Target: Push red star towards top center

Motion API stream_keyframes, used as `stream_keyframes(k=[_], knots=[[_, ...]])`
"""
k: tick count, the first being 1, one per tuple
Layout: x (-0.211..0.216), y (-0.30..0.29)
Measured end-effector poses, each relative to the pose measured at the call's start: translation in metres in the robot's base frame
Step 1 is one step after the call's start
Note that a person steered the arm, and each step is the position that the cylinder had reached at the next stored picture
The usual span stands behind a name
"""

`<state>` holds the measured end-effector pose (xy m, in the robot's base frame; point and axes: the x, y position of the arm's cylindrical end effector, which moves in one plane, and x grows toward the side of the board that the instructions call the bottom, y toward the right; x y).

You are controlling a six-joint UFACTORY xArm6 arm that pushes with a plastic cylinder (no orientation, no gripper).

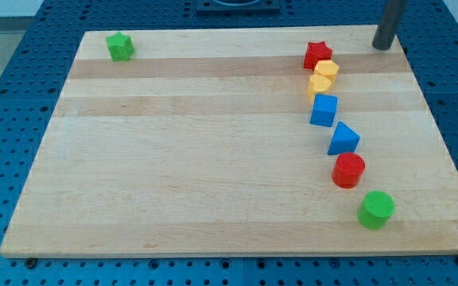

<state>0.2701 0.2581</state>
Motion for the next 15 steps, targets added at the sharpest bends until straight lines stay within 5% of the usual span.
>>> stream_keyframes(k=[2,4,7,11,15], knots=[[0.007,-0.034],[0.007,-0.169],[0.009,-0.163],[0.071,-0.170],[0.025,-0.290]])
